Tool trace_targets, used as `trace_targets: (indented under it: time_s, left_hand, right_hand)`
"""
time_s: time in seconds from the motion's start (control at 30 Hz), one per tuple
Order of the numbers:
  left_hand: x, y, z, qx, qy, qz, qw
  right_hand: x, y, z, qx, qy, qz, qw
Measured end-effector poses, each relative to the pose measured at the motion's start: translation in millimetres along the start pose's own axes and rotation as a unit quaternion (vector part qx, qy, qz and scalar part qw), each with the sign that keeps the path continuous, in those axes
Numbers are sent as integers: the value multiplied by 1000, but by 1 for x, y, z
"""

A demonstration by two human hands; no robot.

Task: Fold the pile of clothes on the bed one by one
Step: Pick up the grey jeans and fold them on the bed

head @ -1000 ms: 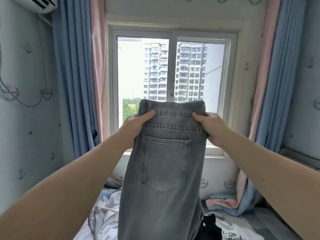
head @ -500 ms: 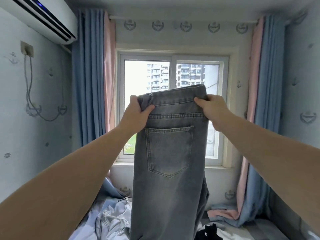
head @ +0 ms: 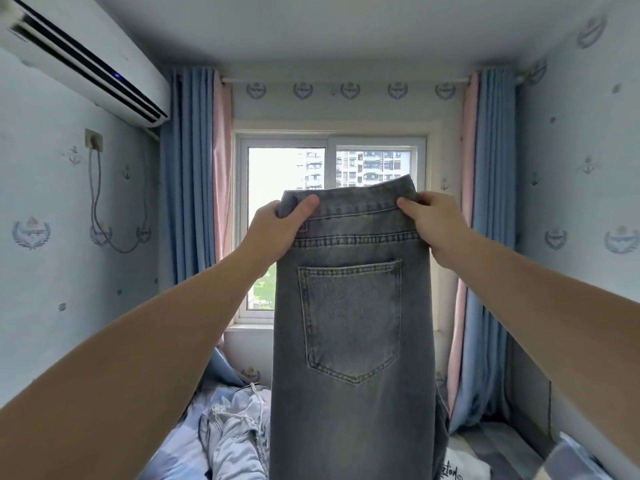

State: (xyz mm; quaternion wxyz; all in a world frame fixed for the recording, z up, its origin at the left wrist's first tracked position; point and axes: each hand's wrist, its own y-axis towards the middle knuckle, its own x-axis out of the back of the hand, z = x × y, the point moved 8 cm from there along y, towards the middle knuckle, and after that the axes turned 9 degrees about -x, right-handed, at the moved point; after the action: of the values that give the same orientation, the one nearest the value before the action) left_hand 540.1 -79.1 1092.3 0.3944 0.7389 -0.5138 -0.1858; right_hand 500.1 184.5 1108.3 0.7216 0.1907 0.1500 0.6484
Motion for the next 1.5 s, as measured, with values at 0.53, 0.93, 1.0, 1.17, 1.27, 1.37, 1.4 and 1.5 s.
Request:
trace_targets:
  time_s: [0.53,0.93,1.0,1.17,1.27,1.37,1.4,1.5]
  left_hand:
    - [-21,-42,47,117,-83,80,986]
    - [-77,-45,383,238,-9,121,964]
    - [-94,-46,465,242,40,119,962]
    - [-143,-92,692,281,193,156,927]
    - [-167,-149,816,328,228,174,900]
    - [-187,-186,910,342,231,143,899]
    - [-194,-193,933,337,213,122,909]
    - [-228,-228,986,330,113,135,927]
  right_hand:
    - [18,-27,-60,-77,-15,16,997]
    - [-84,88,-338,-136,-165,23,977]
    - [-107,117,-413,-149,-203,20,967]
    - [-175,163,-668,-260,-227,36,938]
    - [-202,155,-821,-333,-207,35,919]
    - [-226,153,-911,-358,-177,18,917]
    - [-234,156,-931,-354,-163,17,921]
    - [-258,147,-979,-344,-171,98,918]
